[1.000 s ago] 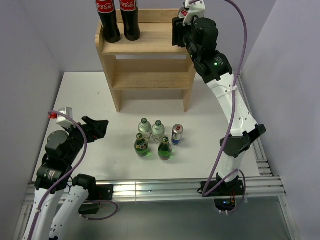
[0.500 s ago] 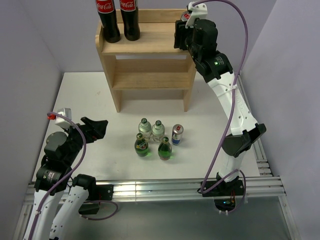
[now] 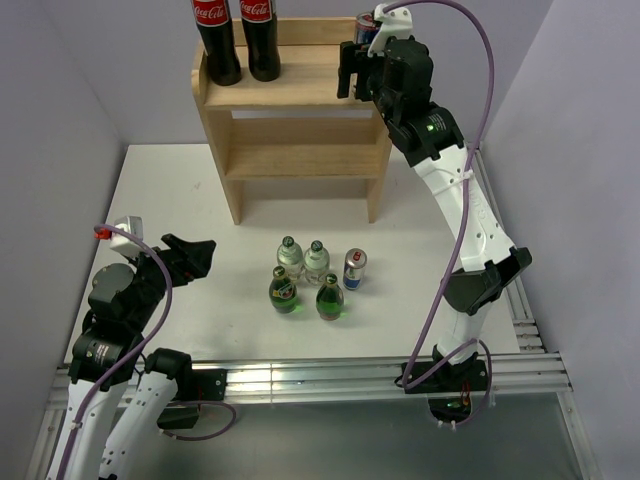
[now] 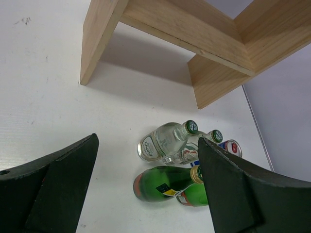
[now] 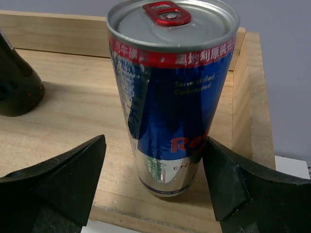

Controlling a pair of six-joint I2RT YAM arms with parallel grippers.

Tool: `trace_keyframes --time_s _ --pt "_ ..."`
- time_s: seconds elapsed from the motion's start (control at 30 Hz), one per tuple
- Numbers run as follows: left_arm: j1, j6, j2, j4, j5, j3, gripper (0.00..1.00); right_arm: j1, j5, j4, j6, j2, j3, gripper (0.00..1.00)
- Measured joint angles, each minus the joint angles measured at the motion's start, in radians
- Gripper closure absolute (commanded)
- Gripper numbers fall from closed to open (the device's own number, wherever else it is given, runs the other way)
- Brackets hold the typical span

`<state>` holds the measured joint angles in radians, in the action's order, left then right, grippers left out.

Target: Place and organize the beverage onto the shelf

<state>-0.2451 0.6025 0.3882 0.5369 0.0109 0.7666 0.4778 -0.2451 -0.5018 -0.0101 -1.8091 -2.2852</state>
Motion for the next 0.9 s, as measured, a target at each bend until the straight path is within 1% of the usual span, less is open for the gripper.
trace_keyframes --time_s 0.27,0.43,0.67,0.9 --pt "0.0 0.0 0.0 0.0 0.0 0.0 0.1 0.0 -0.001 0.01 -0.016 0.001 0.006 0.12" --pt "0.0 0.0 0.0 0.0 0.0 0.0 0.1 0.002 0.005 0.029 -0.034 0.02 0.056 0.09" --pt "0.003 0.0 0.0 0.0 0.0 0.0 0.1 0.002 0.006 0.035 -0.072 0.131 0.216 0.06" --pt "0.005 0.0 0.0 0.0 0.0 0.0 0.1 0.002 0.004 0.035 -0.101 0.235 0.325 0.04"
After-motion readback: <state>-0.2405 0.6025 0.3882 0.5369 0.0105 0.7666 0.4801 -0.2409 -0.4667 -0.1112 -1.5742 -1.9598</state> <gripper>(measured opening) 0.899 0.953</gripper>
